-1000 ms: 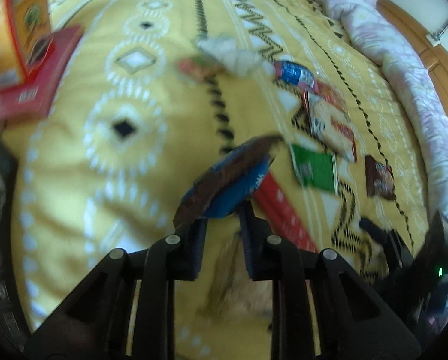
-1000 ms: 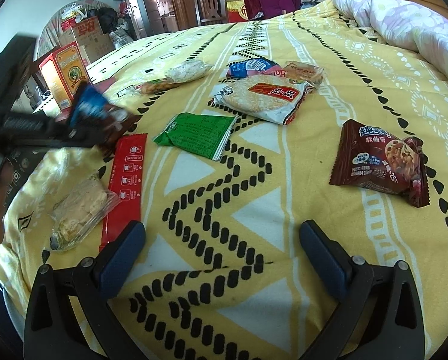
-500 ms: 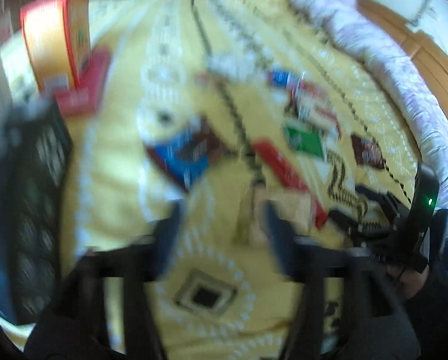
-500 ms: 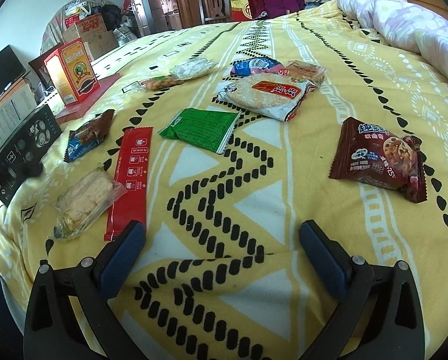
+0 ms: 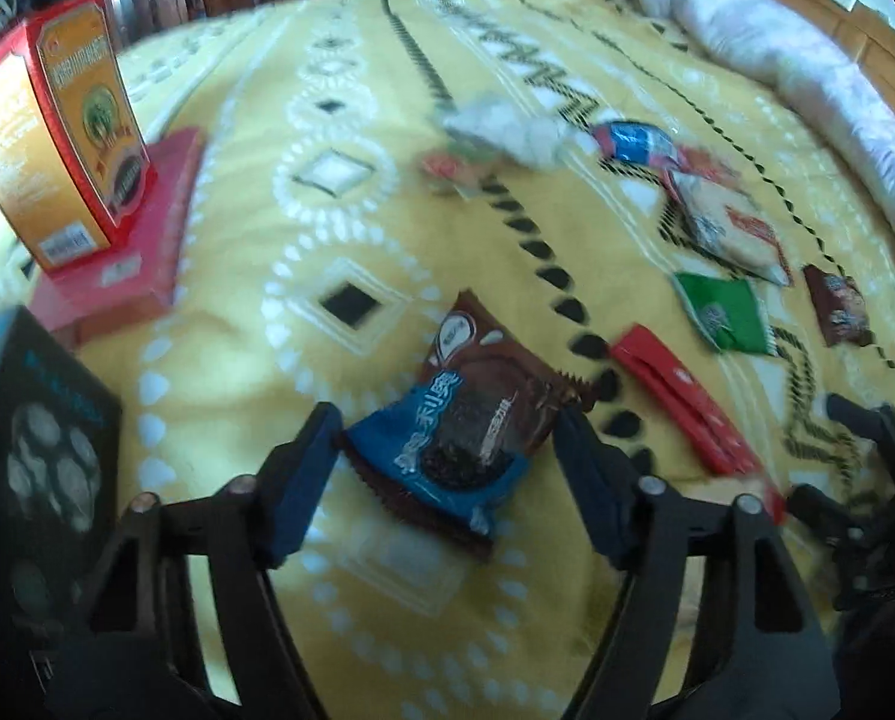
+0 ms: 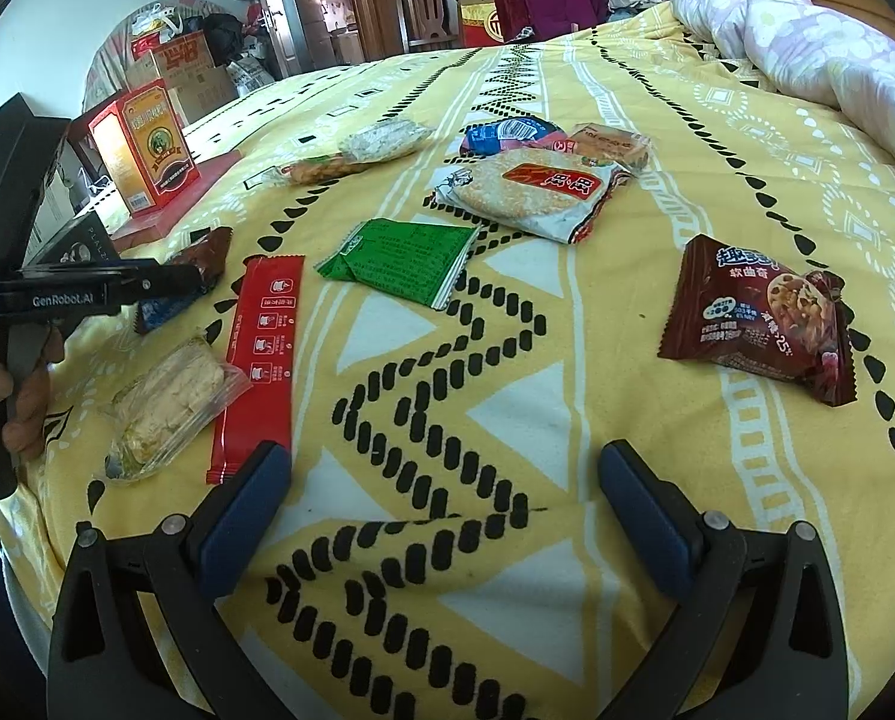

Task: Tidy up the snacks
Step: 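Grasp the brown-and-blue cookie packet with the left gripper while the right gripper grasps the white rice-cracker bag, then carry both packets to the clear basin and open both grippers to drop them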

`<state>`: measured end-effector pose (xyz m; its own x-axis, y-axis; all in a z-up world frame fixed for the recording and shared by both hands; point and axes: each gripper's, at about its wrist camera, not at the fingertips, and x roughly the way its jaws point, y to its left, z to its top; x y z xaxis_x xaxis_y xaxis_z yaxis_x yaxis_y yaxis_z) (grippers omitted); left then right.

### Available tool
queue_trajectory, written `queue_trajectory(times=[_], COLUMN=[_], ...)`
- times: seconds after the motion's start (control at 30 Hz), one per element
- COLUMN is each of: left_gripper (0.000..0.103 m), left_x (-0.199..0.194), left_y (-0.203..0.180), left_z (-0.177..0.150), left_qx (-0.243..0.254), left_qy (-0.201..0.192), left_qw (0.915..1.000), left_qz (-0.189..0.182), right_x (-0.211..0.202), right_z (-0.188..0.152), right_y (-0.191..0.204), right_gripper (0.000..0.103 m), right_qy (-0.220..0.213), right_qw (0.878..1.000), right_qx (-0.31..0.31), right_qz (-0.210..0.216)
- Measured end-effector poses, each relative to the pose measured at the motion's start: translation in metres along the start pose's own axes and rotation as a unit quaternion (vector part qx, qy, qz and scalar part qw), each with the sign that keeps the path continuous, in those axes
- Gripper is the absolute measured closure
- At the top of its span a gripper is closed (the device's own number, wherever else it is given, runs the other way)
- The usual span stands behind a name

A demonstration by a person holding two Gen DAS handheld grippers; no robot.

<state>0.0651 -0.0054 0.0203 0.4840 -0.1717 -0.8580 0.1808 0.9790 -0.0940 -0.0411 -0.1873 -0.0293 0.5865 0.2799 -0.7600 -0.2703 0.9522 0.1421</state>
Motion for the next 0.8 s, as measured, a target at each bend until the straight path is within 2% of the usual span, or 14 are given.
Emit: queue_trajectory(times=[0.03, 0.1, 0.2, 0.23, 0.27, 0.33, 0.4, 0.47, 0.5, 0.7, 0.8], left_gripper=[0.047, 0.048, 0.032, 0.022, 0.017, 0.017, 0.02, 0.048, 0.055, 0.055, 0.055], left_x=[-0.004, -0.008, -0.008, -0.007, -0.005, -0.003, 0.0, 0.004, 0.004, -0.005, -0.006], left_y=[-0.002, -0.006, -0.013, -0.013, -0.012, -0.012, -0.013, -0.014, -0.015, -0.022, -0.018], left_z=[-0.001, -0.006, -0.013, -0.015, -0.016, -0.019, -0.02, -0.021, -0.021, -0.026, -0.026], left_qx=[-0.012, -0.024, -0.013, -0.007, -0.006, -0.006, 0.0, 0.006, 0.008, 0.004, -0.011], left_qy=[0.009, 0.018, 0.0, -0.006, -0.01, -0.018, -0.015, -0.003, -0.004, -0.011, -0.01], left_qw=[0.9997, 0.9989, 0.9999, 1.0, 0.9999, 0.9998, 0.9999, 0.9999, 0.9997, 0.9991, 0.999], left_qz=[-0.021, -0.035, -0.007, 0.004, 0.01, 0.003, -0.004, -0.016, -0.022, -0.039, -0.041], right_x=[0.0, 0.0, 0.0, -0.001, -0.002, -0.004, -0.007, -0.01, -0.013, -0.033, -0.017], right_z=[0.0, 0.0, 0.0, 0.0, 0.0, 0.001, 0.004, 0.008, 0.011, 0.057, 0.088], right_y=[0.0, 0.0, 0.0, -0.001, -0.001, -0.002, -0.004, -0.006, -0.007, -0.032, -0.054], right_gripper=[0.0, 0.0, 0.0, 0.0, 0.0, 0.0, 0.0, 0.0, 0.0, 0.0, 0.0], right_qy=[0.0, 0.0, 0.001, 0.001, 0.002, 0.003, 0.008, 0.015, 0.017, -0.019, 0.0], right_qw=[1.0, 1.0, 1.0, 1.0, 1.0, 1.0, 1.0, 1.0, 0.999, 0.998, 0.995], right_qx=[0.0, 0.0, 0.0, 0.001, 0.001, 0.003, 0.008, 0.015, 0.019, 0.061, 0.095], right_qz=[-0.001, 0.0, 0.0, 0.001, 0.002, 0.006, 0.011, 0.016, 0.022, 0.024, 0.015])
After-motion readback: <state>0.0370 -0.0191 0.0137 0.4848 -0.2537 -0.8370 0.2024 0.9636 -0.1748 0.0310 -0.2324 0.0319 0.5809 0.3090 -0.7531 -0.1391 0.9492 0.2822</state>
